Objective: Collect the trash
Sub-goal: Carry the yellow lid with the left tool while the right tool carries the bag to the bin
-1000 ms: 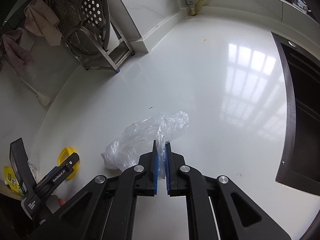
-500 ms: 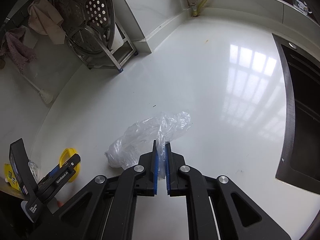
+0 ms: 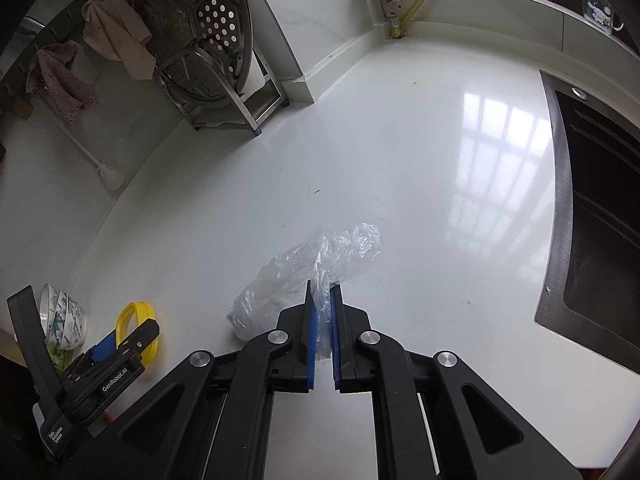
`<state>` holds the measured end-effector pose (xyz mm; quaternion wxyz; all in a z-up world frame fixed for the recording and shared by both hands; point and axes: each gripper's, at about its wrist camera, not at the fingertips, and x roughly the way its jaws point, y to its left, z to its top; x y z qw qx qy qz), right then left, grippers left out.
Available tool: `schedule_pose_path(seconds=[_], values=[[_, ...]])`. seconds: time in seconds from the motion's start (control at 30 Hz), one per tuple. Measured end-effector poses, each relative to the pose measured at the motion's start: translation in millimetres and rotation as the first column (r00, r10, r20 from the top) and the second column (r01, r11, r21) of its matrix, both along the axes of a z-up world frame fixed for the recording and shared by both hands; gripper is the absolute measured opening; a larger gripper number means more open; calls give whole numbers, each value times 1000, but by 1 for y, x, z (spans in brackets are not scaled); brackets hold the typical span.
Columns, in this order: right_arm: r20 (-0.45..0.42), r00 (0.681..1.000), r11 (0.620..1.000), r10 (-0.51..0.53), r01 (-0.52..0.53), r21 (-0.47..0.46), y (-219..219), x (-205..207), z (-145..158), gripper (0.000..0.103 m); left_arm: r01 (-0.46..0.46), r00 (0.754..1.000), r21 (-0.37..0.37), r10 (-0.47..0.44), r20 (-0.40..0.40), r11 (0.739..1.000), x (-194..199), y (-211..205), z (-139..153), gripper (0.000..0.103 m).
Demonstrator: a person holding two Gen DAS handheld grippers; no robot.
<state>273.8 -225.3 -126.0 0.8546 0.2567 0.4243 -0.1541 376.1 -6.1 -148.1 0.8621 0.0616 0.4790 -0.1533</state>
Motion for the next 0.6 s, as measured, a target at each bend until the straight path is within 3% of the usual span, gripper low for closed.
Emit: schedule_pose_path(seconds=[0.33, 0.6], values=[[36, 999, 999, 21, -20, -26, 7, -60, 19, 6, 70, 997, -17, -70, 32, 997, -59, -9, 25, 71], [40, 999, 999, 31, -30, -22, -1, -149, 28, 6, 135, 990, -32, -134, 40, 990, -141, -25, 46, 71]])
